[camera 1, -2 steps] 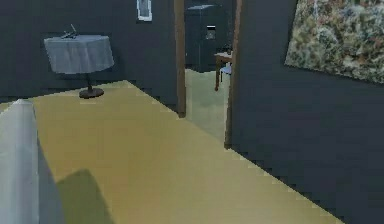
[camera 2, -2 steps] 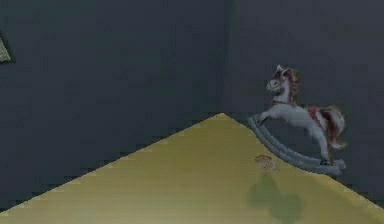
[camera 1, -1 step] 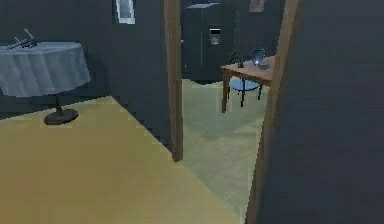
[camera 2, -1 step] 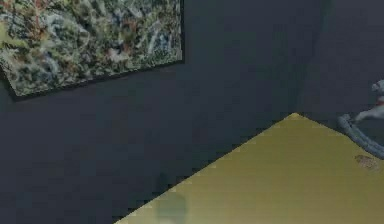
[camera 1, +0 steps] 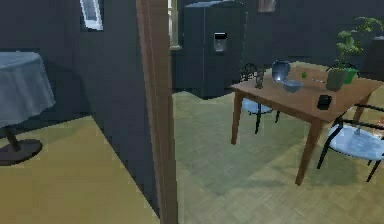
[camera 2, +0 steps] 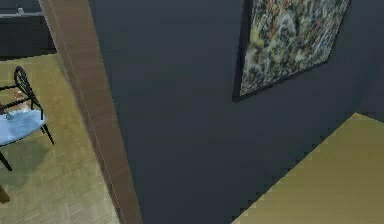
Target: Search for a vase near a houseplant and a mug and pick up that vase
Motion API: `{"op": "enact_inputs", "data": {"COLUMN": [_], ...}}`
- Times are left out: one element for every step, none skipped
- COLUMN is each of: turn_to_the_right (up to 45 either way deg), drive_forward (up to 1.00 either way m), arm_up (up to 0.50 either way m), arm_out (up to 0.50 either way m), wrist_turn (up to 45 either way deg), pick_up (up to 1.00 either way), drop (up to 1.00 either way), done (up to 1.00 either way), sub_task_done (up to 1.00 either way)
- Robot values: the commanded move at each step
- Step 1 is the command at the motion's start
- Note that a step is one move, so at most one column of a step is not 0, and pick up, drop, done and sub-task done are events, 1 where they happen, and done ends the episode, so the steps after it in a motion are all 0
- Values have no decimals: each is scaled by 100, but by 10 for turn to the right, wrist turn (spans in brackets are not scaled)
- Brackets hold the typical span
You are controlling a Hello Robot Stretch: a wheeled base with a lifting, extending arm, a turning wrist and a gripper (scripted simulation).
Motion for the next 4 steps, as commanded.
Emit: {"op": "enact_inputs", "data": {"turn_to_the_right": [60,0,360,0], "drive_forward": [0,30,0,75], "arm_up": [0,0,0,0], "arm_out": [0,0,0,0], "wrist_turn": [0,0,0,0], "pick_up": [0,0,0,0], "drop": [0,0,0,0], "done": [0,0,0,0], "sub_task_done": [0,0,0,0]}}
